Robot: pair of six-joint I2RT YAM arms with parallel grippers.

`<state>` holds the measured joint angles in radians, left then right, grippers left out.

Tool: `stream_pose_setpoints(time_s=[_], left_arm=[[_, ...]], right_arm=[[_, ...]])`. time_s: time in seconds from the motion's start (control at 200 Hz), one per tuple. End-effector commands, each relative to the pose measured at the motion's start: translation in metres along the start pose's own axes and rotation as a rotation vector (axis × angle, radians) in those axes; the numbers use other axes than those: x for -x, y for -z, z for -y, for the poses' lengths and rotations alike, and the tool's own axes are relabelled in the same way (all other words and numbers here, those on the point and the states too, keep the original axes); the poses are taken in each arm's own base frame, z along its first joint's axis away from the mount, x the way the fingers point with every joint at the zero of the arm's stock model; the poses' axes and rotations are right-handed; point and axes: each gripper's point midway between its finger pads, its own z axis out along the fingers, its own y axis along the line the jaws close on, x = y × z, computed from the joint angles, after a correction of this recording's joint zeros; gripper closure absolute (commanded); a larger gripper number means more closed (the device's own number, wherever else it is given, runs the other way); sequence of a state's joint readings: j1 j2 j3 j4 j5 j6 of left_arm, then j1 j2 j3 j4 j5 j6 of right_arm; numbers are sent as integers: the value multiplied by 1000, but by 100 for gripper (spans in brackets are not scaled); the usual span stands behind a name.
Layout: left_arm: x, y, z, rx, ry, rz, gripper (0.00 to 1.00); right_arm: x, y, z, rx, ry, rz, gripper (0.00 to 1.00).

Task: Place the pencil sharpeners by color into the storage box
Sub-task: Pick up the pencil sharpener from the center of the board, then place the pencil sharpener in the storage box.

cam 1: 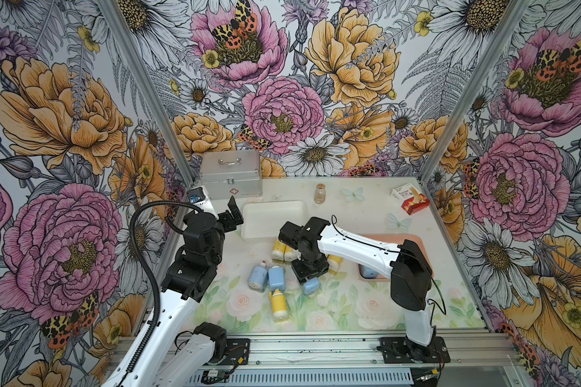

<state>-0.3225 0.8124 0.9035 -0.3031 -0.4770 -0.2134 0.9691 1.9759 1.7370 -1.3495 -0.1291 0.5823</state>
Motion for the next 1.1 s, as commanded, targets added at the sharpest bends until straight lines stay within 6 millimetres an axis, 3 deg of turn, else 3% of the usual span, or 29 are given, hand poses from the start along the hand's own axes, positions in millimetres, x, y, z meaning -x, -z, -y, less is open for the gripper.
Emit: stream_pose_setpoints(time_s=[0.0, 0.22, 0.51, 0.54, 0.906, 1.096], left_arm=[[0, 2, 0, -13, 15, -1, 1], [1, 3, 0, -21, 20, 2, 1], [2, 4, 0, -25, 27, 5, 1], [2, 4, 0, -27, 28, 4, 1], [0, 2, 0, -22, 26, -2, 1], [-1, 1, 0, -21, 23, -6, 1]], right_arm=[[-10, 26, 7, 3, 20, 25, 54], [-21, 63, 27, -21, 29, 45, 55], [-27, 109, 86, -99, -35, 99, 55], [-25, 114, 102, -111, -71, 107, 55], [-34, 142, 186, -190, -227, 144, 55], [-44, 145, 216, -201, -297, 141, 55]])
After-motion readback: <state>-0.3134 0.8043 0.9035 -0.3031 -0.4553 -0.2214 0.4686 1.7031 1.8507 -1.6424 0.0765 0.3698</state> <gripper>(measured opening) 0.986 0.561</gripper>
